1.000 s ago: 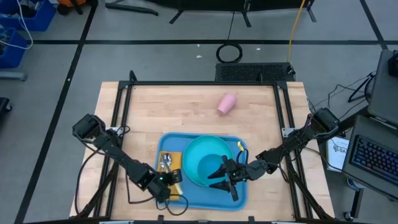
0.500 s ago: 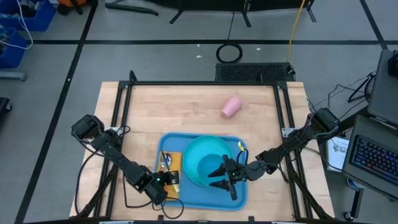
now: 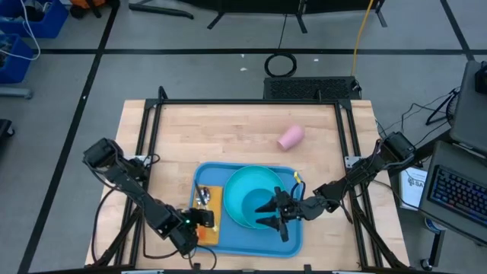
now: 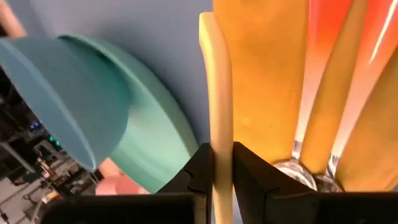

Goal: Set up tray
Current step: Put the yellow table knife on top of the yellow table napkin to the right of the orange spoon

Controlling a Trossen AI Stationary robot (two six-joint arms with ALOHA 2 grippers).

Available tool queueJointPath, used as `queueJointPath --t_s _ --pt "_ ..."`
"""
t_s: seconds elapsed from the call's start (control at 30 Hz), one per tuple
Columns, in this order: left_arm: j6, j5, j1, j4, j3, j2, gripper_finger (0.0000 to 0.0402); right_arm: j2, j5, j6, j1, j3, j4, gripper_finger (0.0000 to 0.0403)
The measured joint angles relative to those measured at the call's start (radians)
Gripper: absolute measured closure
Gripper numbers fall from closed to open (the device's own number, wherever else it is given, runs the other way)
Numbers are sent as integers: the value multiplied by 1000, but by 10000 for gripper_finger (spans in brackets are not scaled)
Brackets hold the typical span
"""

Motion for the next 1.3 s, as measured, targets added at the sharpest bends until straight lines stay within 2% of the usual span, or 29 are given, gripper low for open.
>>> queueJointPath --t_s 0.13,0.3,0.4,0.53,0.67,0.8,0.97,1.13,1.3 --pt "-41 10 -11 4 1 -27 357 0 0 0 0 0 0 236" --pt "-106 100 -8 -6 0 -20 358 0 1 0 0 0 1 236" --pt "-97 119 -9 -14 0 -10 360 0 1 0 -1 0 1 236" --pt "-144 243 22 -11 -12 -11 357 0 22 0 -1 0 1 236" --pt "-49 166 22 10 -56 4 344 0 27 0 -1 -1 0 236" --pt "-9 187 23 20 -69 42 354 0 27 -2 -1 -1 0 236" --pt "96 74 6 24 -71 92 353 0 27 -3 -2 -1 -6 236" --pt "93 65 -6 12 -72 91 336 0 29 -3 -2 -1 -8 236" --pt "100 39 -16 30 -72 92 359 0 29 -3 -3 -1 -8 236"
